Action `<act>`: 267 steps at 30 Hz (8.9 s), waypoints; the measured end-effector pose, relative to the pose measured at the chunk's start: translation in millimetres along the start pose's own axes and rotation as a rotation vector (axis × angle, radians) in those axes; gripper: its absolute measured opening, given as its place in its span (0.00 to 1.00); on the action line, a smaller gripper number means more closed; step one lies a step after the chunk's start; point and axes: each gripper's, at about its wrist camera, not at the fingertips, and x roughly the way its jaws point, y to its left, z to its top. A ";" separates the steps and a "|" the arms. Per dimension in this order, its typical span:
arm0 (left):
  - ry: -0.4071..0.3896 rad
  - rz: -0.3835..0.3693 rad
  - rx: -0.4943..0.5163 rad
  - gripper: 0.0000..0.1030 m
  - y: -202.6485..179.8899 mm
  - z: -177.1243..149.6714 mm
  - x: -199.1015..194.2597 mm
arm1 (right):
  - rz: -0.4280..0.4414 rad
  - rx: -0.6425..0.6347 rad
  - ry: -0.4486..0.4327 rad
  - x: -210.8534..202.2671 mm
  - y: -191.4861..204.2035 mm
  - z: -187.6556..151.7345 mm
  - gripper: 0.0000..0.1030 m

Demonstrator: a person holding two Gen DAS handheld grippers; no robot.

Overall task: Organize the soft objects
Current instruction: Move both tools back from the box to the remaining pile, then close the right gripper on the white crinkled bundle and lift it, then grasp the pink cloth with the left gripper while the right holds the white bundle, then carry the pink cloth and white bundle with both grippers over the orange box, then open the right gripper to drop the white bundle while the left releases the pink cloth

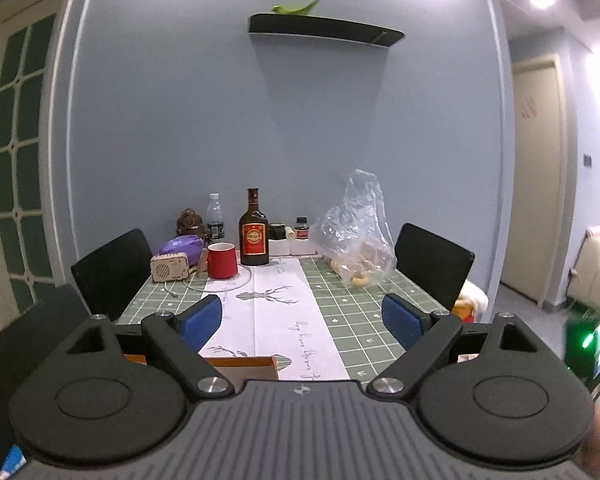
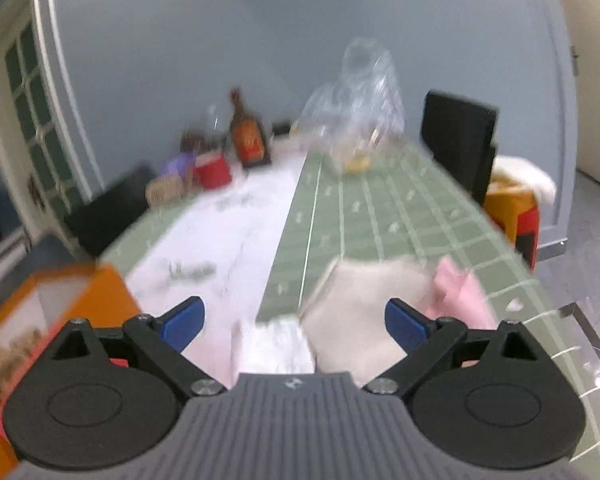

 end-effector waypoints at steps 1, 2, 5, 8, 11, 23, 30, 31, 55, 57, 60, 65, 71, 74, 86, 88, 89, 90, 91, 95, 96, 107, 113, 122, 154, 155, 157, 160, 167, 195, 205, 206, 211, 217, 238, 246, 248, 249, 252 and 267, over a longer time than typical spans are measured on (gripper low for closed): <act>0.009 0.001 -0.003 1.00 0.0 0.5 1.2 | 0.010 -0.027 0.023 6.4 4.2 -4.0 0.83; 0.013 -0.006 0.002 1.00 0.4 1.4 3.1 | 0.016 -0.062 0.045 12.4 8.8 -8.0 0.76; 0.007 -0.022 0.011 1.00 -2.2 3.0 3.4 | 0.024 -0.131 0.095 22.7 17.5 -18.2 0.72; -0.005 -0.026 0.016 1.00 -4.5 4.8 5.1 | 0.007 -0.117 0.114 29.2 15.0 -21.9 0.76; -0.004 -0.028 0.027 1.00 -6.4 1.0 9.3 | 0.001 -0.090 0.148 37.3 9.2 -23.7 0.85; 0.114 -0.075 0.064 1.00 -23.3 -15.7 37.9 | 0.037 -0.281 0.247 57.2 27.0 -47.4 0.33; 0.147 -0.097 0.081 1.00 -33.5 -23.1 43.7 | 0.018 -0.415 0.275 39.1 27.3 -46.9 0.19; 0.148 -0.100 0.088 1.00 -35.1 -24.0 43.7 | 0.023 -0.442 0.282 34.9 26.0 -48.0 0.19; 0.183 -0.138 0.130 1.00 -49.3 -33.4 50.7 | 0.101 -0.424 0.267 50.1 10.3 -58.0 0.90; 0.186 -0.135 0.133 1.00 -50.7 -34.6 50.5 | 0.099 -0.349 0.263 45.4 6.5 -51.9 0.53; 0.192 -0.120 0.126 1.00 -50.4 -35.6 51.7 | 0.076 -0.371 0.265 45.5 9.2 -52.4 0.45; 0.205 -0.122 0.116 1.00 -50.2 -35.9 54.2 | 0.068 -0.347 0.259 39.0 10.2 -47.6 0.26; 0.168 -0.153 0.094 1.00 -47.7 -32.0 44.0 | 0.091 -0.238 0.155 10.9 -10.0 -29.6 0.26; 0.107 -0.161 0.032 1.00 -44.5 -29.1 31.5 | 0.120 -0.143 0.070 -2.5 -23.6 -19.4 0.26; 0.276 -0.230 0.018 1.00 -73.3 -23.8 47.1 | -0.060 0.048 -0.067 -13.9 -68.2 -9.6 0.28; 0.295 -0.218 0.023 1.00 -80.2 -24.4 49.6 | -0.066 0.084 -0.069 -13.2 -75.7 -9.0 0.28; 0.300 -0.217 0.031 1.00 -83.8 -24.8 49.2 | -0.067 0.107 -0.079 -15.2 -80.4 -9.0 0.28; 0.304 -0.221 0.046 1.00 -88.1 -25.2 48.6 | -0.070 0.123 -0.093 -17.7 -85.4 -8.5 0.28; 0.305 -0.228 0.063 1.00 -93.9 -25.2 48.7 | -0.086 0.137 -0.109 -20.6 -90.0 -8.7 0.28; 0.313 -0.229 0.115 1.00 -120.7 -26.4 52.5 | -0.151 0.139 -0.123 -27.2 -107.9 -7.4 0.28; 0.314 -0.248 0.125 1.00 -128.3 -25.9 54.7 | -0.134 0.119 -0.106 -27.0 -112.1 -7.3 0.28; 0.397 -0.237 0.155 1.00 -212.0 -19.1 127.9 | -0.206 0.085 -0.020 -32.8 -145.6 -18.9 0.28; 0.498 -0.194 0.136 1.00 -234.3 -50.8 176.0 | -0.308 0.115 -0.005 -31.1 -159.9 -23.4 0.28; 0.591 -0.149 0.079 1.00 -253.8 -102.7 218.4 | -0.381 0.131 0.005 -25.8 -164.5 -25.9 0.28; 0.444 -0.221 0.040 0.02 -215.0 -36.9 157.8 | -0.301 0.138 -0.009 -24.0 -151.1 -24.2 0.29; 0.438 -0.224 0.035 0.02 -209.9 -33.3 153.4 | -0.304 0.131 -0.009 -24.0 -149.2 -24.0 0.29; 0.437 -0.237 0.025 0.02 -200.8 -28.4 144.4 | -0.305 0.120 -0.012 -24.0 -145.6 -22.3 0.29; 0.416 -0.274 0.026 0.02 -186.3 -22.7 128.1 | -0.292 0.101 -0.027 -26.6 -135.8 -20.5 0.29; 0.342 -0.384 0.030 0.02 -143.7 -16.0 81.2 | -0.196 0.093 -0.048 -27.7 -109.1 -15.4 0.29; 0.190 -0.236 -0.099 0.02 71.1 9.7 -50.5 | 0.273 0.105 -0.354 -123.6 -3.9 13.9 0.29; 0.207 -0.092 -0.085 0.02 103.2 10.4 -83.1 | 0.415 -0.138 -0.159 -99.9 145.8 32.3 0.29; 0.197 -0.076 -0.071 0.02 104.6 8.8 -86.2 | 0.416 -0.147 -0.125 -92.3 159.8 31.7 0.29; 0.175 -0.049 -0.067 0.02 120.4 -5.6 -91.8 | 0.462 -0.145 0.044 -46.4 208.7 30.1 0.29; 0.222 -0.019 -0.059 0.02 133.5 -24.2 -79.2 | 0.335 -0.135 0.220 13.4 239.4 24.1 0.29; 0.272 -0.096 -0.146 0.02 142.3 -58.4 -64.7 | 0.058 -0.421 0.271 75.3 265.4 5.7 0.56; 0.255 -0.039 -0.059 0.02 126.2 -66.3 -56.9 | 0.169 -0.399 0.147 49.1 252.4 10.2 0.92; 0.270 -0.041 -0.056 0.02 124.0 -67.2 -54.7 | 0.180 -0.406 0.109 40.7 250.6 11.4 0.92; 0.279 -0.041 -0.055 0.02 123.2 -67.7 -53.3 | 0.181 -0.410 0.094 36.9 249.6 11.8 0.94; 0.287 -0.018 -0.040 0.04 119.6 -70.9 -50.8 | 0.191 -0.411 0.059 26.8 245.6 12.6 0.95; 0.187 0.089 0.043 0.80 114.3 -58.7 -71.6 | 0.333 -0.231 0.079 12.6 190.0 10.4 0.95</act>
